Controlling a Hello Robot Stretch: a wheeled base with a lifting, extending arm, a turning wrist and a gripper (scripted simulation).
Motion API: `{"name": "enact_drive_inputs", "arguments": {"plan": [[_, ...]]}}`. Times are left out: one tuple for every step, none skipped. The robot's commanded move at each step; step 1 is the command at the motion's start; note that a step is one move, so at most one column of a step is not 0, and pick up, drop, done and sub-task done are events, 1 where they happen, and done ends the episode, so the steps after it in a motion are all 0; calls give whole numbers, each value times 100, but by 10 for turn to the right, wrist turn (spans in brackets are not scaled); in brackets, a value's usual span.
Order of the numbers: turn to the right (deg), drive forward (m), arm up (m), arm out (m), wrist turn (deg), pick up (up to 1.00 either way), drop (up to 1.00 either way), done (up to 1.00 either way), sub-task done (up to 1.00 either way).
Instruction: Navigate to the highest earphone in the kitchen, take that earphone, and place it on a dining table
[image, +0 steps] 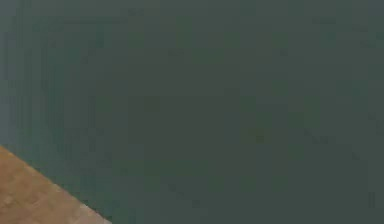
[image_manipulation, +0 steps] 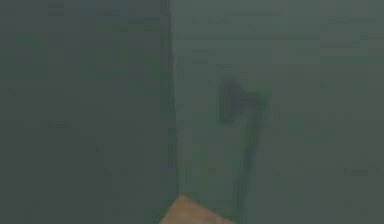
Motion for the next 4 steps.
{"name": "enact_drive_inputs", "arguments": {"plan": [[-450, 0, 0, 0, 0, 0, 0, 0, 0], [-120, 0, 0, 0, 0, 0, 0, 0, 0], [0, 100, 0, 0, 0, 0, 0, 0, 0], [0, 100, 0, 0, 0, 0, 0, 0, 0]]}}
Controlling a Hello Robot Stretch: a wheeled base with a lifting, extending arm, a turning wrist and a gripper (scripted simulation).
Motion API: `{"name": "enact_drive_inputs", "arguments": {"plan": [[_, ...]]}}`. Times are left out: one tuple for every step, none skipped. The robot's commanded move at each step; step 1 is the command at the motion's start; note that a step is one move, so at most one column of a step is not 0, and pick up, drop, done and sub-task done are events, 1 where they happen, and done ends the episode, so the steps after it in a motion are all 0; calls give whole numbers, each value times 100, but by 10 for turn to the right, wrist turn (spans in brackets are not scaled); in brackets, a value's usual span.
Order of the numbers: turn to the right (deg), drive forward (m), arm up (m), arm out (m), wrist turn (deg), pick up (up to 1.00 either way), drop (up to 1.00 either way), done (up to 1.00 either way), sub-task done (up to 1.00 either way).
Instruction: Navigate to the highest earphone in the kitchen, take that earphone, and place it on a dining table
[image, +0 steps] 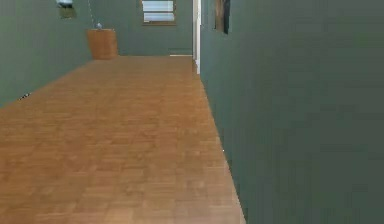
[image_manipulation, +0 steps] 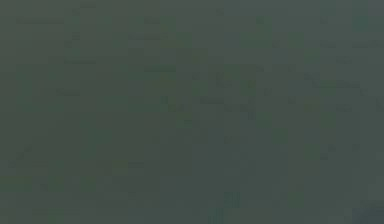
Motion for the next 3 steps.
{"name": "enact_drive_inputs", "arguments": {"plan": [[-30, 0, 0, 0, 0, 0, 0, 0, 0], [-450, 0, 0, 0, 0, 0, 0, 0, 0], [-420, 0, 0, 0, 0, 0, 0, 0, 0]]}}
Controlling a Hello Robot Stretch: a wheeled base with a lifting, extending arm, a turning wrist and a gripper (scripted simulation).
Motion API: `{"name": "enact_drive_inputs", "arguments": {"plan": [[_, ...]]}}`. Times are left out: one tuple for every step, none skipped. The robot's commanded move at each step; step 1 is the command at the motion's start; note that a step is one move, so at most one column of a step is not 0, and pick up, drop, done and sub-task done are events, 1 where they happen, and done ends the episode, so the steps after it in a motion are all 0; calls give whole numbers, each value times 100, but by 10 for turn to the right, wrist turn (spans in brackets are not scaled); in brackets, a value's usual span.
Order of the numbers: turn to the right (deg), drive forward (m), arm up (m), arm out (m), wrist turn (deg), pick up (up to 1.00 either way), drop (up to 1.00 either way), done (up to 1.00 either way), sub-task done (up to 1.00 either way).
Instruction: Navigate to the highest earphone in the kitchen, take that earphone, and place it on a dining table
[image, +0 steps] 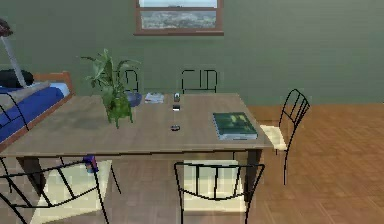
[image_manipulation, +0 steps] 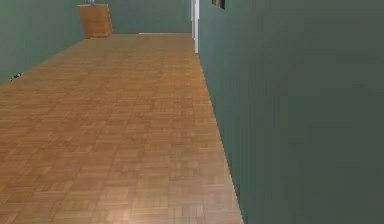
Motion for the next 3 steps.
{"name": "enact_drive_inputs", "arguments": {"plan": [[0, 5, 0, 0, 0, 0, 0, 0, 0], [450, 0, 0, 0, 0, 0, 0, 0, 0], [390, 0, 0, 0, 0, 0, 0, 0, 0]]}}
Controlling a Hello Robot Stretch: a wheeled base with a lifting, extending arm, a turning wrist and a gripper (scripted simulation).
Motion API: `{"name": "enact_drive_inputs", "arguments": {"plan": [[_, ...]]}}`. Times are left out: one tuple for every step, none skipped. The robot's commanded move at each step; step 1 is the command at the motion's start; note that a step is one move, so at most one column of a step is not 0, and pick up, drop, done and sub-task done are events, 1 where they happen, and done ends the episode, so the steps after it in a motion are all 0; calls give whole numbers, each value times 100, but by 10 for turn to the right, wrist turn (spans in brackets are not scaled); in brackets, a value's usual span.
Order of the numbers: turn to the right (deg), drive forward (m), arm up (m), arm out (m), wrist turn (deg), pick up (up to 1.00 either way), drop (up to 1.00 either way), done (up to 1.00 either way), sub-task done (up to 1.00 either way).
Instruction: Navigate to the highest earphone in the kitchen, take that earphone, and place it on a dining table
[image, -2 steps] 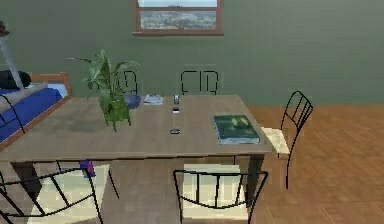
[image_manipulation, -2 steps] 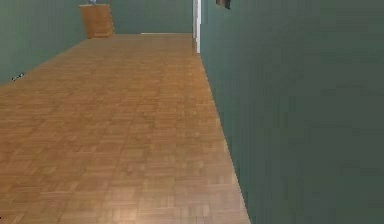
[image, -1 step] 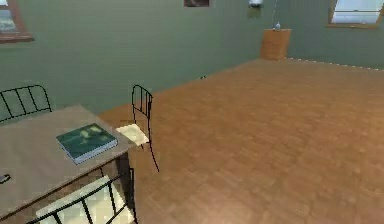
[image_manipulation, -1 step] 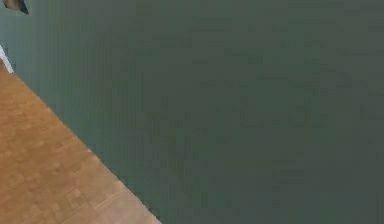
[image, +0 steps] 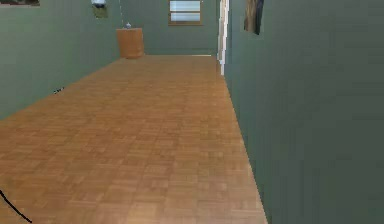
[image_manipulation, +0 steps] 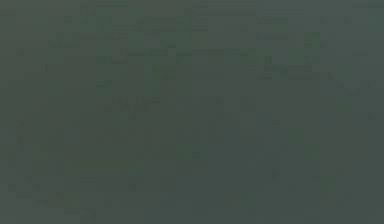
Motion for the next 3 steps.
{"name": "enact_drive_inputs", "arguments": {"plan": [[0, 100, 0, 0, 0, 0, 0, 0, 0], [0, 100, 0, 0, 0, 0, 0, 0, 0], [0, 100, 0, 0, 0, 0, 0, 0, 0]]}}
